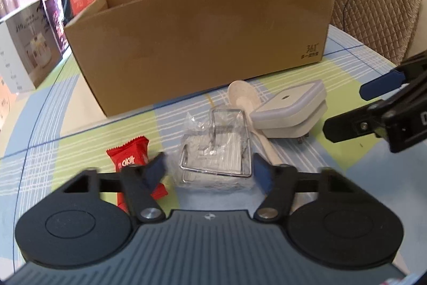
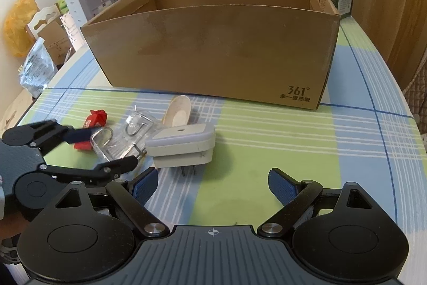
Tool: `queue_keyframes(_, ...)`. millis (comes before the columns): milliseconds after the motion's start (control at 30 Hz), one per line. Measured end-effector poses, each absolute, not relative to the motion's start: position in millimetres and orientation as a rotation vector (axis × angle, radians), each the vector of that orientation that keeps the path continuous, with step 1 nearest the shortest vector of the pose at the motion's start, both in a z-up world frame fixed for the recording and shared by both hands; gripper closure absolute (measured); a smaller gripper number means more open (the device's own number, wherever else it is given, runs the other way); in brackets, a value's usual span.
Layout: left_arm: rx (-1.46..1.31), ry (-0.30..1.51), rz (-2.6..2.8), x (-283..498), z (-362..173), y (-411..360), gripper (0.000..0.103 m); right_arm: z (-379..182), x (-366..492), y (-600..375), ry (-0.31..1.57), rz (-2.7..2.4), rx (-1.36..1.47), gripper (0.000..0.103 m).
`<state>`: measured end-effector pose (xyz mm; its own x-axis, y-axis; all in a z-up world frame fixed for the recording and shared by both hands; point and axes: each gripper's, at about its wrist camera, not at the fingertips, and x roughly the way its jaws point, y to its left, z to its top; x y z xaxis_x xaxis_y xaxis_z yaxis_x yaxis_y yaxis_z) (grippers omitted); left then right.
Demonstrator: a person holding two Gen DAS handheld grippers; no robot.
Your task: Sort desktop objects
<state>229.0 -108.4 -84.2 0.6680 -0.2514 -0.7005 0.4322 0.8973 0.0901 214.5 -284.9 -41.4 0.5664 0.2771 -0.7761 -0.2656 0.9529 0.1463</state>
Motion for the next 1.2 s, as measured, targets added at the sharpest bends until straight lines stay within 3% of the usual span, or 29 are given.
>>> queue_keyframes(133, 0.207, 0.755, -0.397, 230, -82, -104, 0.054, -42, 216, -282, 0.909, 0.335, 0.007, 0.015)
queue_keyframes(700, 0.006, 0.749, -0.304, 240, -65, -71, 0.054, -65, 247, -250, 0.891, 0.388, -0.060, 0.016)
queue_keyframes(933, -0.012, 0.754, -0.282, 241, -65, -67, 0.054, -72, 253, -248, 0.895, 0.397, -0.072, 0.039)
queue_keyframes(1200, -0.011, 0.755, -0.293, 240, -65, -69, 0.054, -65, 249, -254, 0.907, 0.318, -0.043, 0.041)
